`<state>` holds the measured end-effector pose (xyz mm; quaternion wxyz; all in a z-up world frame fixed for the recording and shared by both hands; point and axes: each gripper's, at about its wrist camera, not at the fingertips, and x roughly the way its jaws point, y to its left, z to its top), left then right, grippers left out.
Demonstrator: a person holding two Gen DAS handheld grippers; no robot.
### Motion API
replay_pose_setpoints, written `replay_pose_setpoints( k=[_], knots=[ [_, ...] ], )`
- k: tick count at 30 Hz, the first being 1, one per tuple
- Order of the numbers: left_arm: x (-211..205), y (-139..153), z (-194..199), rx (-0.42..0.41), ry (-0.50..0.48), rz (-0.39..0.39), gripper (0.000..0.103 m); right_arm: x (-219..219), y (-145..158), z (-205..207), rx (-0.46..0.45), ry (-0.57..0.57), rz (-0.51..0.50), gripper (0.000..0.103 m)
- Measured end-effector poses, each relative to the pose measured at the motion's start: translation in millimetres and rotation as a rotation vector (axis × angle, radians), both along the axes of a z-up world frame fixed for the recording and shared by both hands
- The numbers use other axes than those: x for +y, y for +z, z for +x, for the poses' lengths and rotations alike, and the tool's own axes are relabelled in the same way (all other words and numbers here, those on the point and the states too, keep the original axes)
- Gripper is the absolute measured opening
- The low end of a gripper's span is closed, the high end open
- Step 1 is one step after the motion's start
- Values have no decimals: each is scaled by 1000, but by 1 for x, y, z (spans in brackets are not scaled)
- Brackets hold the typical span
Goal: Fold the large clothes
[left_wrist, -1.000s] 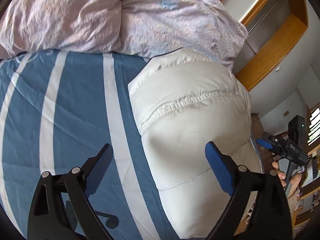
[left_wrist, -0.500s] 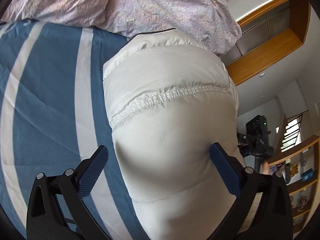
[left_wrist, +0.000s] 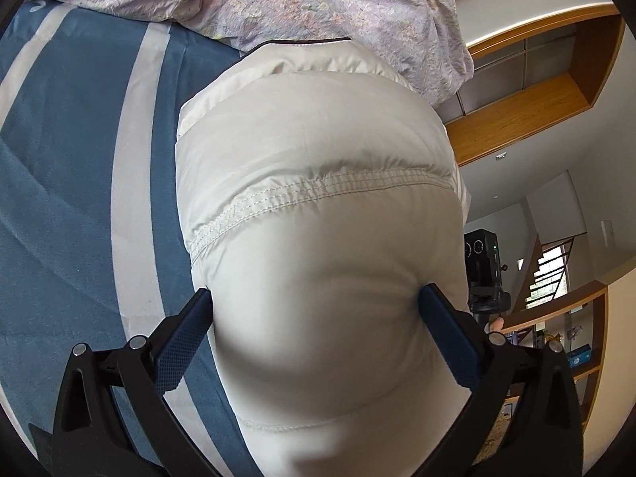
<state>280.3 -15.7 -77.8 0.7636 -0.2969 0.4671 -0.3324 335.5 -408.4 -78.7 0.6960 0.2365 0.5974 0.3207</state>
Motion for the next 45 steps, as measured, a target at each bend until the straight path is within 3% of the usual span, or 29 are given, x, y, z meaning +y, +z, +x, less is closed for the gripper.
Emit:
replay_pose_setpoints(
  k=[10,14,18,29,34,45],
  knots=[
    [-2,5,-11,-59,9,-2,98,43,-8,5,-54,67,141,100],
    [8,17,-15,-93,18,-17,90,54,-3,3,-99,67,195,82],
    [18,29,-19,-133,31,-22,87,70,4,9,-128,78,230,76],
    [66,52,-23,-217,123,-66,86,141,47,50,-232,141,212,74],
    [96,52,-16,-227,180,-56,86,183,49,79,-233,174,188,74],
    [138,32,10,-185,256,-19,86,207,40,69,-206,194,138,72]
  ],
)
